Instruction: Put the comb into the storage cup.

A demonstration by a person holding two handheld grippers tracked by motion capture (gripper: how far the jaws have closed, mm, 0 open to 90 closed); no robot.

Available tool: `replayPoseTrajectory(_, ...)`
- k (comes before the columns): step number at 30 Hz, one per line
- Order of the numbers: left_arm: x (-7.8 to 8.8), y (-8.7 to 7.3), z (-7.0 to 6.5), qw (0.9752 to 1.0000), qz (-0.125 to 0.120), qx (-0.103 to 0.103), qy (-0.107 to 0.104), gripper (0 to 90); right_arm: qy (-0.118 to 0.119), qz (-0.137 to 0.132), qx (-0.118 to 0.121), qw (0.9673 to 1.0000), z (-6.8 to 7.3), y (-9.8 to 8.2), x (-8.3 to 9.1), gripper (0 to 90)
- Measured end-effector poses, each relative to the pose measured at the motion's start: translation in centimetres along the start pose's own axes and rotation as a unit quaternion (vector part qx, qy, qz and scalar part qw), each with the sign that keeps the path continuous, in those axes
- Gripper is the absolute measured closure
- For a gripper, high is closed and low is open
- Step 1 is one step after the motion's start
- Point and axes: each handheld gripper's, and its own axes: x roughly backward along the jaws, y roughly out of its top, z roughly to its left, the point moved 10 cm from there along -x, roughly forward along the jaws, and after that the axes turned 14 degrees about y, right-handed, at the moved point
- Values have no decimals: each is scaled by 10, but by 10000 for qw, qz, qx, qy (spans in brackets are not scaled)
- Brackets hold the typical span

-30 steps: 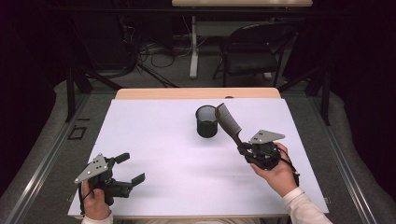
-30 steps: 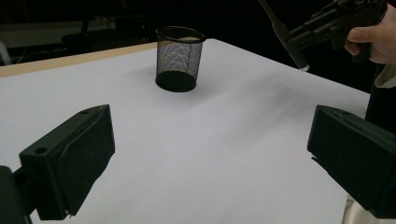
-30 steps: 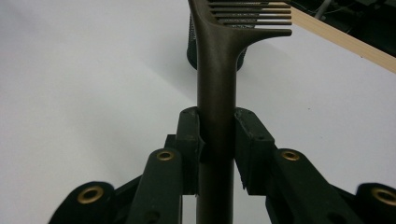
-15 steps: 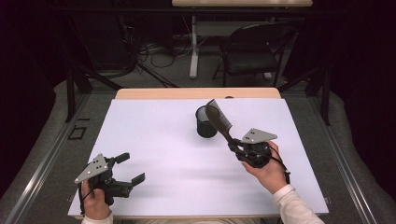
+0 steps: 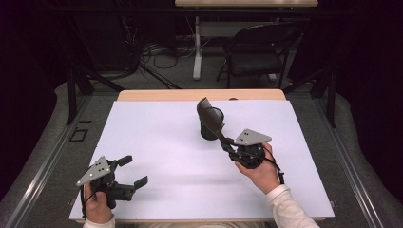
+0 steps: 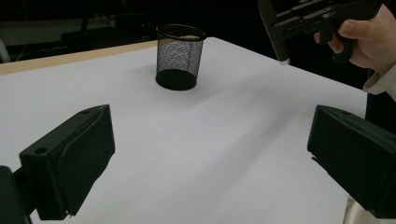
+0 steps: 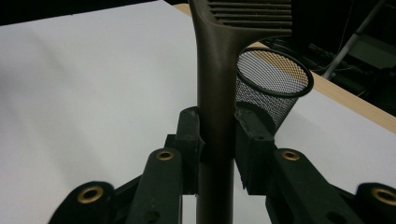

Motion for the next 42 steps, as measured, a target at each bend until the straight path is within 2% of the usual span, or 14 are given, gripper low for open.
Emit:
replayPoseTrajectory(7, 0, 0, 0, 10000, 13, 5, -14, 11, 58, -197, 49, 9998, 7, 11, -3, 731)
replayPoseTrajectory(20, -3, 1, -2, 10000, -16, 28, -80, 10, 80, -352, 124, 9993, 14, 12, -2, 731)
replayPoseTrajectory(24, -8, 0, -3, 9998, 133, 134, -8, 10, 57, -408, 144, 9990, 15, 12, 0, 731)
replayPoseTrajectory(26, -10, 0, -5, 9997, 165, 175, -74, 10, 30, -422, 156, 9990, 15, 11, 1, 731)
replayPoseTrajectory(30, -14, 0, -3, 9992, 280, 278, 17, 9, -12, -433, 187, 9989, 14, 10, 2, 731)
replayPoseTrajectory(35, -20, -1, 0, 9975, 508, 459, 176, 9, -54, -439, 204, 9988, 14, 8, 1, 731)
replayPoseTrajectory(36, -21, 0, -1, 9975, 513, 468, 134, 9, -65, -439, 208, 9988, 14, 8, 1, 731)
replayPoseTrajectory(42, -24, 8, -1, 9972, 540, 488, 184, 10, -103, -444, 259, 9986, 16, 8, 0, 731)
